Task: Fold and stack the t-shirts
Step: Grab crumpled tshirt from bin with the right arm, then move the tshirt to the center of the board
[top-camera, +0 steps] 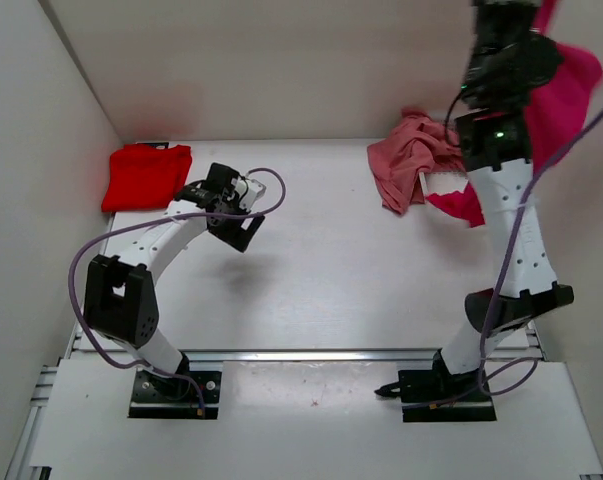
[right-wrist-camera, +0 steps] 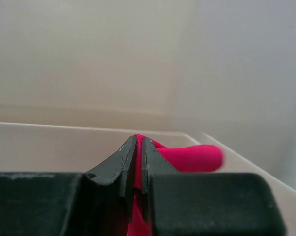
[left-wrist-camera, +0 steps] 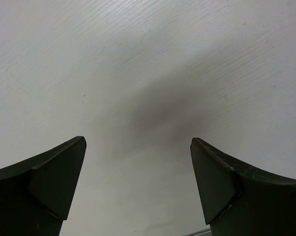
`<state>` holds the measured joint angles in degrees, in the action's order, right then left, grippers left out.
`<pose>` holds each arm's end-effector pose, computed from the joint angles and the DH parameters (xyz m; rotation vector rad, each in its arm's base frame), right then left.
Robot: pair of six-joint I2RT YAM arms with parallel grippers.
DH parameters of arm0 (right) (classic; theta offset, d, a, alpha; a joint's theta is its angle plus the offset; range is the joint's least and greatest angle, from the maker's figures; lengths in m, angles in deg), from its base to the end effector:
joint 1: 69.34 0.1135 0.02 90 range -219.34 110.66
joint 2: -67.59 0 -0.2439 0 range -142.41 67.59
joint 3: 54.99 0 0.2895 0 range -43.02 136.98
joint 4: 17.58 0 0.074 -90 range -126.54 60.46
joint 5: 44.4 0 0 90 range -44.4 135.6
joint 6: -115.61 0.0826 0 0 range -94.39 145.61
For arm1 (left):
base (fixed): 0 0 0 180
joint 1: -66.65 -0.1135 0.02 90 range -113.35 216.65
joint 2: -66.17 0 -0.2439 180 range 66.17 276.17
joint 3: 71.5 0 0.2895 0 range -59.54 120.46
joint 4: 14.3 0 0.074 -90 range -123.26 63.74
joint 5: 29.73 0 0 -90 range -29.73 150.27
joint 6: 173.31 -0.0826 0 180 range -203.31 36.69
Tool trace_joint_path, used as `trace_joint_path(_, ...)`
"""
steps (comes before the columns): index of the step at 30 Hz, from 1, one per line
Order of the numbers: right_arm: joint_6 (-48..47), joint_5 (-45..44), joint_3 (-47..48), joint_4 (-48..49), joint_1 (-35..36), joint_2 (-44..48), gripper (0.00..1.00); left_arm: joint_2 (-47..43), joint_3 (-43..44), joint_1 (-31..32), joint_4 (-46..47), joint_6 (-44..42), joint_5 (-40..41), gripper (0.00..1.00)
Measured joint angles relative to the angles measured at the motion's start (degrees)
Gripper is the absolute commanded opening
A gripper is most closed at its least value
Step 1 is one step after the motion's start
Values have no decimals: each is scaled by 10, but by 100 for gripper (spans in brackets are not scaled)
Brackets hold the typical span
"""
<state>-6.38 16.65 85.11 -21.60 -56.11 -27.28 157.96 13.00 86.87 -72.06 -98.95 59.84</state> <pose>0.3544 0.0422 0.6584 0.1187 0.9609 -0.5167 0.3572 -0.1322 0.1786 0.8354 2.5744 -0.0341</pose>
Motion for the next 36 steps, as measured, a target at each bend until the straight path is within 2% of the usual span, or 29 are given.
trace_joint_path(3, -29, 43, 21, 2, 118, -13, 0, 0, 1, -29, -1, 9, -5, 99)
trace_joint_path(5, -28, 66, 30, 1, 165, -17, 0, 0, 7, -57, -1, 19, -12, 99)
trace_joint_path(9, 10, 77, 30, -28, 191, -17, 0, 0, 27, -125, 3, 40, -23, 98)
trace_joint_path(16, 114, 75, 22, -136, 228, -17, 0, -9, 50, -239, 11, 65, -21, 99)
trace_joint_path(21, 162, 72, -38, -165, 210, -7, 0, -24, 52, -233, 13, 64, -16, 99)
trace_joint_path(24, 175, 68, -43, -196, 195, -12, 0, -29, 52, -216, 12, 59, -16, 99)
trace_joint_path(29, 174, 75, 91, -225, 227, -62, 0, -29, 53, -208, 12, 53, -15, 99)
trace_joint_path(32, 174, 71, 110, -216, 251, -55, 0, -29, 57, -209, 12, 52, -13, 99)
trace_joint_path(34, 181, 65, 71, -203, 246, -30, 15, -29, 62, -209, 12, 51, -12, 99)
trace_joint_path(36, 194, 59, -19, -192, 212, 11, 67, -29, 64, -209, 13, 50, -11, 99)
